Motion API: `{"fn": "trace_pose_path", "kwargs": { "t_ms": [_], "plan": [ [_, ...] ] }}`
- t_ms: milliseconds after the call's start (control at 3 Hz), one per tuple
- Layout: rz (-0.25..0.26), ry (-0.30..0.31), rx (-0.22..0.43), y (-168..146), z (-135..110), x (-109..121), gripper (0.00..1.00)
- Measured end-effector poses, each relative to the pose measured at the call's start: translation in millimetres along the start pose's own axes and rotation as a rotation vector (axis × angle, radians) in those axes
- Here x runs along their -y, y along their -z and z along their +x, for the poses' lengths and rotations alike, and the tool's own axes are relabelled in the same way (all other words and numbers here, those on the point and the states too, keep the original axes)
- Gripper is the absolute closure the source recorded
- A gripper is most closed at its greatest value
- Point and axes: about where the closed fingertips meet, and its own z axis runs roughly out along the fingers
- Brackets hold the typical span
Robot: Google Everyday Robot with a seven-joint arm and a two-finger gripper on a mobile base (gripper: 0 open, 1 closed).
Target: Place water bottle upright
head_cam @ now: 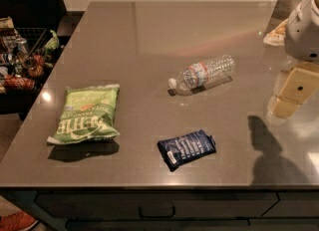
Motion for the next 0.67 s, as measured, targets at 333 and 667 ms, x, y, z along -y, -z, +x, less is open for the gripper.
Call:
{"fn": "trace_pose_path", "kwargs": {
  "t_ms": [333, 667],
  "plan": [
    [0.002, 0.001, 0.0, 0.5, -0.4, 0.2, 0.0],
    [0.016, 0.069, -0.016, -6.9, -14.4, 5.4, 0.0]
  ]
}}
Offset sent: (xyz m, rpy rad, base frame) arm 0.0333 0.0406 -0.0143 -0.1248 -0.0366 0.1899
